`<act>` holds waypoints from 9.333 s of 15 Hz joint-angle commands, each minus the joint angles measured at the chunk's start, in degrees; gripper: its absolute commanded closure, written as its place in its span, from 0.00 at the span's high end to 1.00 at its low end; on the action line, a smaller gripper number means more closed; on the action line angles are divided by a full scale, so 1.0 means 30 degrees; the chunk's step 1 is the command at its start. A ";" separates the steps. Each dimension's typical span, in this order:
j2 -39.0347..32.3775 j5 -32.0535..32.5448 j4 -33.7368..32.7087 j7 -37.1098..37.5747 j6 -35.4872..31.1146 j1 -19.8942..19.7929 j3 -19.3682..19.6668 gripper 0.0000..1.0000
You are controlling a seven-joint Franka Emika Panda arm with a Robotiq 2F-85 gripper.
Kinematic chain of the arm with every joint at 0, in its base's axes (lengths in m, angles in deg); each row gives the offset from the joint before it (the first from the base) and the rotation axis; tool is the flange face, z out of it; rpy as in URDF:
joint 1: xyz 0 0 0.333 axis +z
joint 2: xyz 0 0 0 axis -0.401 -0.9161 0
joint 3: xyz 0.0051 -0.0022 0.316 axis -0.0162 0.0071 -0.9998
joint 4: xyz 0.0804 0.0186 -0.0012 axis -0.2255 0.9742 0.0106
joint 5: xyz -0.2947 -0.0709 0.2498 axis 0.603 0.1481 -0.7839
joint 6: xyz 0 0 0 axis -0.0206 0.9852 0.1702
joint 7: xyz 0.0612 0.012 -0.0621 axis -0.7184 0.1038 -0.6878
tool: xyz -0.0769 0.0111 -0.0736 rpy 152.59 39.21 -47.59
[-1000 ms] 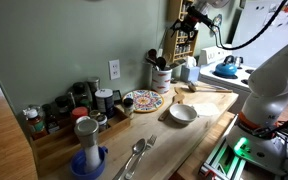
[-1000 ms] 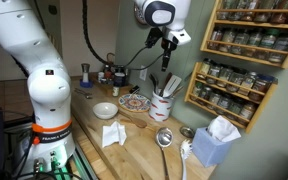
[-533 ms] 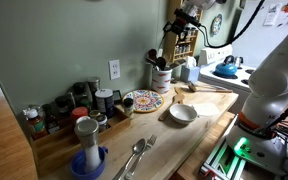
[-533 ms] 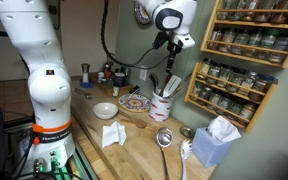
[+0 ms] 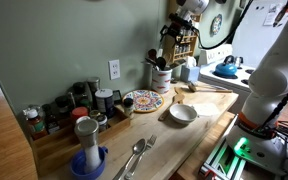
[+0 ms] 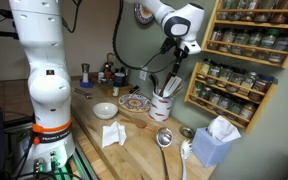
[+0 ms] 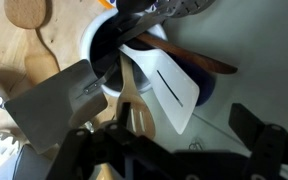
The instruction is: Remove the metallic spatula from the utensils holding bucket and lay it on the table and next to the pasta server
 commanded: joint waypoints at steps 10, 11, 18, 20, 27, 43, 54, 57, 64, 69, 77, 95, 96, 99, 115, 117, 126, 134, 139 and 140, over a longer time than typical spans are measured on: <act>-0.2415 -0.0174 -0.1020 0.1030 -0.2079 0.0584 0.0002 0.55; -0.2555 -0.0178 -0.1104 0.1089 -0.2010 0.0626 -0.0001 0.46; -0.2371 0.0688 -0.0976 0.1874 -0.1399 0.0973 -0.0053 0.00; -0.1898 0.1445 -0.0773 0.2316 -0.0835 0.1027 -0.0073 0.01; 0.0239 0.3489 -0.0659 0.4410 0.0304 0.1304 -0.0638 0.01; 0.5015 0.4714 -0.0256 0.8681 0.0245 0.0890 -0.1896 0.01; 0.7843 0.8416 -0.1136 1.1146 0.3728 0.0234 -0.4337 0.01; 0.7597 1.0710 -0.2133 1.1492 0.5411 0.0164 -0.5504 0.01; 0.5915 1.3449 -0.4380 1.1762 1.2046 0.0694 -0.6667 0.01; 0.3566 1.3942 -0.5289 1.2373 1.6519 0.1083 -0.6585 0.01; 0.0943 1.6483 -0.5476 1.2774 1.9067 0.2114 -0.5721 0.01; 0.1982 1.9215 0.5426 1.0496 0.9839 0.1705 -0.2081 0.04; 0.2150 1.9217 0.5492 1.0495 0.9836 0.1711 -0.2106 0.04; 0.2466 1.9215 0.5527 1.0494 0.9834 0.1711 -0.2158 0.04; -0.1539 2.4110 0.6439 1.3098 0.8403 0.2085 -0.2185 0.01; -0.2108 2.4444 0.6533 1.3272 0.7809 0.2154 -0.2135 0.01; -0.2370 2.5702 0.8090 1.3594 0.5269 0.2101 -0.1668 0.01; -0.1903 2.8123 0.9822 1.4283 0.4585 0.2210 -0.1648 0.01; -0.0715 2.8003 1.1555 1.4985 0.4988 0.2429 -0.1842 0.01; -0.0463 2.8047 1.1919 1.5051 0.5034 0.2515 -0.1906 0.01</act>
